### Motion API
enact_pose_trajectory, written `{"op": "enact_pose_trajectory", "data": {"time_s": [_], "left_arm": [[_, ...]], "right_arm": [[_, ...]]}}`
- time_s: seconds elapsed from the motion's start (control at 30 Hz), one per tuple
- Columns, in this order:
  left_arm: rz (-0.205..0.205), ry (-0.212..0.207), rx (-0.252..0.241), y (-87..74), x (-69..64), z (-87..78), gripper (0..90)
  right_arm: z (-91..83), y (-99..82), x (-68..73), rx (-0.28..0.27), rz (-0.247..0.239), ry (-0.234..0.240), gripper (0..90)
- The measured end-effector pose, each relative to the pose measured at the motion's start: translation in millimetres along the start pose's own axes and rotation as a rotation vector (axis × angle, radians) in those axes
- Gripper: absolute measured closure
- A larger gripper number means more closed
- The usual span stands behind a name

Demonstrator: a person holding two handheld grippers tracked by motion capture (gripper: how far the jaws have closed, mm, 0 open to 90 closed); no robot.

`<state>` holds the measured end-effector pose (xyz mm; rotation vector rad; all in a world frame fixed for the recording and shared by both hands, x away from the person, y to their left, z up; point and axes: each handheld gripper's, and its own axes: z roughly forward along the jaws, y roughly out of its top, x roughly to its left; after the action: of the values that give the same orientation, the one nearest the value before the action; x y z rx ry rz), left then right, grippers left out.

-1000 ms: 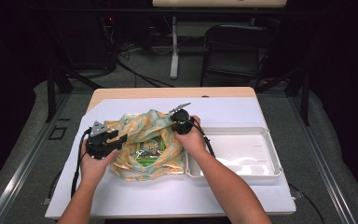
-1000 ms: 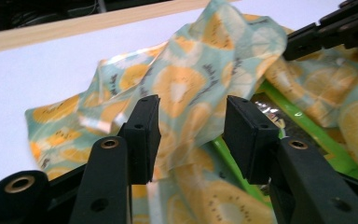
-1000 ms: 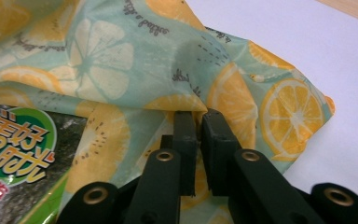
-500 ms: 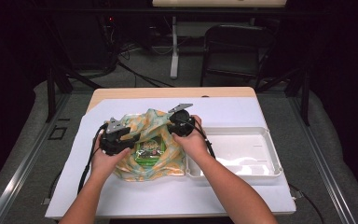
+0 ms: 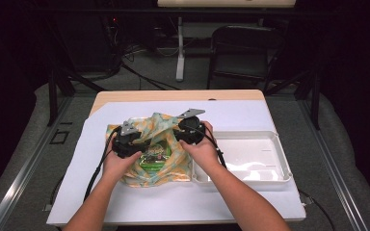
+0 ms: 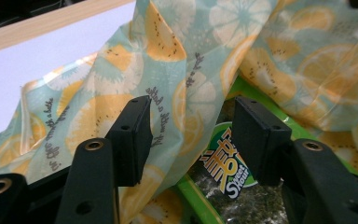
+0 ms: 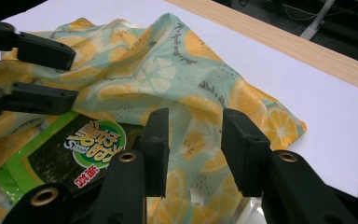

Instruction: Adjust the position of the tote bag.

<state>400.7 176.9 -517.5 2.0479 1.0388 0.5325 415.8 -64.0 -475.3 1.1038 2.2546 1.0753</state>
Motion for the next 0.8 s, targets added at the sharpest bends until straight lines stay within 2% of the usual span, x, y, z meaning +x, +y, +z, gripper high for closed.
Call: {"op": "enact_pose_trajectory", "data": {"time_s": [0.13,0.3,0.4,0.43,0.63,0.67,0.77,0.8], "left_arm": [[0.021,0.022,0.017,1.0,-1.9,5.4,44.3],[0.075,0.063,0.056,2.4,-7.1,12.4,43.9],[0.081,0.07,0.069,2.4,-7.6,14.6,45.6],[0.084,0.083,0.075,2.1,-7.8,15.7,47.0],[0.095,0.083,0.092,2.7,-7.7,17.3,62.2],[0.097,0.081,0.092,2.9,-7.9,17.6,62.2],[0.101,0.071,0.094,3.6,-8.2,18.1,73.5],[0.101,0.071,0.094,3.6,-8.2,18.1,75.3]], "right_arm": [[-2.5,-3.5,-0.4,-0.006,0.011,0.007,61.8],[-4.8,-6.0,0.8,-0.002,0.006,0.012,60.5],[-4.8,-6.9,2.1,-0.006,0.01,0.014,60.3],[-4.9,-7.4,2.7,-0.006,0.01,0.016,60.2],[-3.8,-8.9,6.4,0.008,-0.008,0.013,58.9],[-3.1,-9.0,8.0,0.007,-0.01,0.013,58.2],[1.0,-9.4,15.5,0.016,-0.061,0.006,57.1],[1.0,-9.4,15.5,0.016,-0.061,0.006,57.1]]}}
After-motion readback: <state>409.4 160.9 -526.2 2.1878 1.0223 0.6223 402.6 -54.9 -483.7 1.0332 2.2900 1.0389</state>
